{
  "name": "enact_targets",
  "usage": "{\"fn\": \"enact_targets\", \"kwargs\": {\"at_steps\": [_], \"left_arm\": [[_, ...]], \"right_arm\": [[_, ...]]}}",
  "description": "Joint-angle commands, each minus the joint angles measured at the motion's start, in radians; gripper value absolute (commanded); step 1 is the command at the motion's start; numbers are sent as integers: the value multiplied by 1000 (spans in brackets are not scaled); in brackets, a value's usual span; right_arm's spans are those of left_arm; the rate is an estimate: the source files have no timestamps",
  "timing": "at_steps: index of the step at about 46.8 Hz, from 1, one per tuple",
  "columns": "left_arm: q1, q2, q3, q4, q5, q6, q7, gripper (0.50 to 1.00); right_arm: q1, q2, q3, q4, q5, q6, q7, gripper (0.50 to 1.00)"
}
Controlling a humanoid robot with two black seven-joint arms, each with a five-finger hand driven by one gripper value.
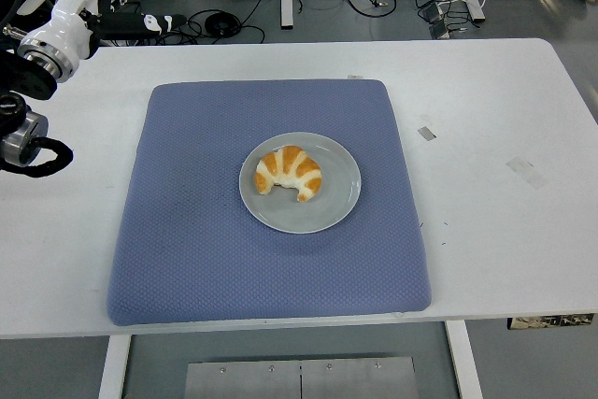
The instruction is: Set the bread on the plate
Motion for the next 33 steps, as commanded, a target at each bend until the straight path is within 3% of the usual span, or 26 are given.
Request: {"fn": "enact_targets", "kwargs": {"at_steps": [1, 13, 33], "left_arm": [[36, -5, -39, 2, -1, 2, -19, 913], [159, -6, -126, 8, -1, -2, -111, 915], [217, 0, -185, 8, 0, -5, -116, 916]], "right_arm": [[0, 0, 0, 0, 0, 0, 0, 1000], [0, 0, 0, 0, 0, 0, 0, 1000], [5, 0, 2, 2, 0, 0, 0, 1000]]}}
